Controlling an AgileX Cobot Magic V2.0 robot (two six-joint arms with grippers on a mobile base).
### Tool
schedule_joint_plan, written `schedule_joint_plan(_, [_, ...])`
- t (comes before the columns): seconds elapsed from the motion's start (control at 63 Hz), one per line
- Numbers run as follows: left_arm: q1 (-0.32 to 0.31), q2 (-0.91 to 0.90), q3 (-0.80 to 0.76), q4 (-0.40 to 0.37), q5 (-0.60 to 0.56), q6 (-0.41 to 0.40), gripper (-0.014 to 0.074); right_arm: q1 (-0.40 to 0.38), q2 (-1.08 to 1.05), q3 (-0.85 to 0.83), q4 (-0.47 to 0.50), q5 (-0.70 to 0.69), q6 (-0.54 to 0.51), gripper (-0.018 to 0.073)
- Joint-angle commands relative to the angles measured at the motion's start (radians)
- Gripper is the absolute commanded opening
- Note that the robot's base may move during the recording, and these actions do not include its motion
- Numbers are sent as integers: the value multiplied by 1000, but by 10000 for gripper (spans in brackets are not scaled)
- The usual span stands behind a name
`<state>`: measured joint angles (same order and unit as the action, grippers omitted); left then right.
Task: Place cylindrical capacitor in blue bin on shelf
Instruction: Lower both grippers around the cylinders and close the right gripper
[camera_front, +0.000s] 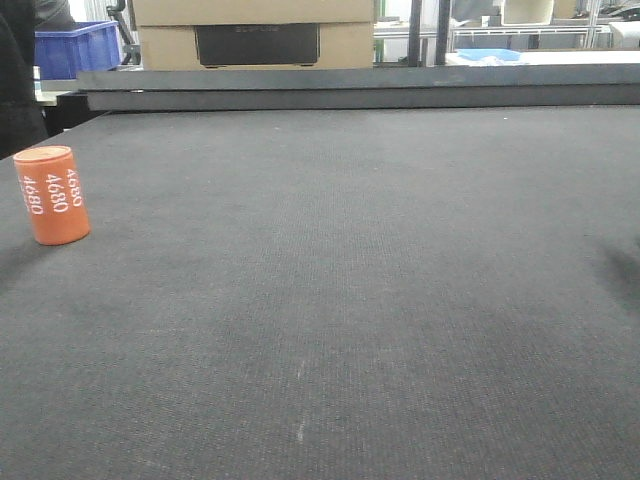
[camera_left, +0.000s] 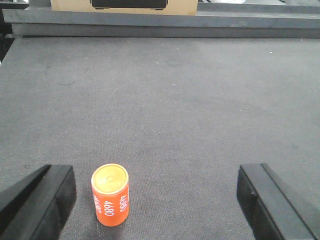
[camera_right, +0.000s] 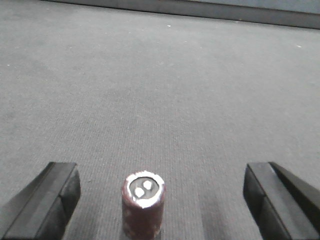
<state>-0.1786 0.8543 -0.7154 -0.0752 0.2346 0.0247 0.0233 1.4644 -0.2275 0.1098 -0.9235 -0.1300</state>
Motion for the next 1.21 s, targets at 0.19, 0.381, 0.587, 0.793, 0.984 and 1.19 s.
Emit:
schedule_joint_plan(0.19, [-6, 1, -9, -8, -22, -3, 554, 0, 93, -30, -2, -45, -3, 571])
schedule_joint_plan(0.381, [-6, 1, -9, -8, -22, -3, 554, 0, 178, -30, 5, -120, -3, 571])
schedule_joint_plan(0.587, [-6, 1, -9, -8, -22, -3, 554, 0, 264, -42, 26, -191, -3, 571])
schedule_joint_plan(0.793, [-6, 1, -9, -8, -22, -3, 554, 0, 313, -81, 26, -194, -3, 512])
schedule_joint_plan(0.984, [-6, 1, -9, -8, -22, -3, 554, 0, 334, -102, 26, -182, -3, 176])
schedule_joint_plan(1.19, [-6, 1, -9, -8, -13, -3, 554, 0, 339, -102, 34, -186, -3, -168])
